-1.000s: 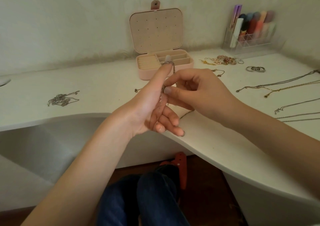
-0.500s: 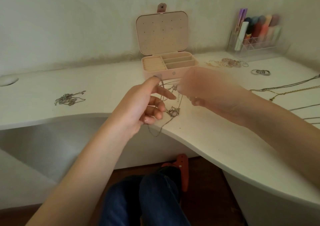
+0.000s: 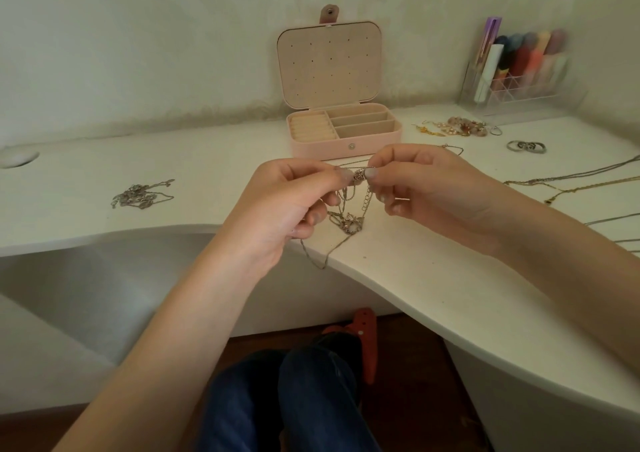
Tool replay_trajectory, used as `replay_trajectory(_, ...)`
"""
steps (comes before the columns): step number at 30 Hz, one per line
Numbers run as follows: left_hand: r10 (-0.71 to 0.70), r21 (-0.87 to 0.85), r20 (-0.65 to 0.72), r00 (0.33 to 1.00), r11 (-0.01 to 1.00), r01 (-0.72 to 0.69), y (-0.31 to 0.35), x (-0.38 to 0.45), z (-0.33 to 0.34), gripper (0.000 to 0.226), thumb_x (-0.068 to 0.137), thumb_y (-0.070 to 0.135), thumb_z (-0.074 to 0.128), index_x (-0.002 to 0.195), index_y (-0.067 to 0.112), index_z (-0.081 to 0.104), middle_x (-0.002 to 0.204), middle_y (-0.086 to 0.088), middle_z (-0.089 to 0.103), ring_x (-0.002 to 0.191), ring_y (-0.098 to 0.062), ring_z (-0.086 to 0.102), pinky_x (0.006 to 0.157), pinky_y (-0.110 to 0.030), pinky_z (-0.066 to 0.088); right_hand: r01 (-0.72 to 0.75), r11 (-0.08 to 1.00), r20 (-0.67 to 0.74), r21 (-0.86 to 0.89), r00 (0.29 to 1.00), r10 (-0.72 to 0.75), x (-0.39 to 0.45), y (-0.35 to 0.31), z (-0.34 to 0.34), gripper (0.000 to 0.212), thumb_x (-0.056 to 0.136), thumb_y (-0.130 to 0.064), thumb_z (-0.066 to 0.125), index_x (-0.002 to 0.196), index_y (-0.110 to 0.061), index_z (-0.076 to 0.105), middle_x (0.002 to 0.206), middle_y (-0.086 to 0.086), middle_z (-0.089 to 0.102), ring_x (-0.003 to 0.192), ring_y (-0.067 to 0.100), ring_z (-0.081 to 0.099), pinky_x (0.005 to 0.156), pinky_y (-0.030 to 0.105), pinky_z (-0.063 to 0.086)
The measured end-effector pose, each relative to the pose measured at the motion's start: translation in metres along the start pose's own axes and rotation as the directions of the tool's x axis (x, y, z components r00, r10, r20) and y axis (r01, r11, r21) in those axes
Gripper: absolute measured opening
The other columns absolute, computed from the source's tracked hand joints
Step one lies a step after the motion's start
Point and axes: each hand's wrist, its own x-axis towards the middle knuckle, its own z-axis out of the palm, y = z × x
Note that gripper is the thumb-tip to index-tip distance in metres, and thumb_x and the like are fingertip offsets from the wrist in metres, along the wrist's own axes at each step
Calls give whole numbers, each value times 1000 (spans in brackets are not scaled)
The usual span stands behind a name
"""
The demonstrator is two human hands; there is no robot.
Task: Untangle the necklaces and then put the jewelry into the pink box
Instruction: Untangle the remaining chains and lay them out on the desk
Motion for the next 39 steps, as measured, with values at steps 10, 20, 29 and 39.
replay_trajectory(10,-10,43,58,998,999,7,1,0,1,38,88,14,59,50,22,54,47,8,29,39,-7,19,35,-13,13,-8,999,-10,32,1000,8,0,-2,0,16,89,-3,54,78,-11,62,62,-2,57,56,7,45,57,20,35)
replay_trajectory(20,6,79,124,992,997,-16,1,0,1,11,83,12,63,73,15,62,48,9,24,40,-6,20,35,-13,16,13,1000,-11,-26,1000,-13,0,-4,0,16,89,-4,54,78,-13,62,66,0,55,58,9,46,61,23,36)
replay_trajectory(29,27,63,164,986,997,-37,-2,0,3,33,85,9,59,57,22,48,50,9,24,41,-6,19,35,-13,16,-47,996,28,73,999,45,0,-3,0,20,92,-6,47,76,-12,58,71,2,56,60,9,48,56,22,38)
replay_trajectory(39,37,141,166,985,988,-61,-6,0,3,26,87,10,57,66,18,45,52,6,21,41,-9,17,37,-15,15,-84,963,44,257,996,75,1,-3,-6,10,74,-22,59,73,-19,50,57,-5,35,51,8,34,51,19,30)
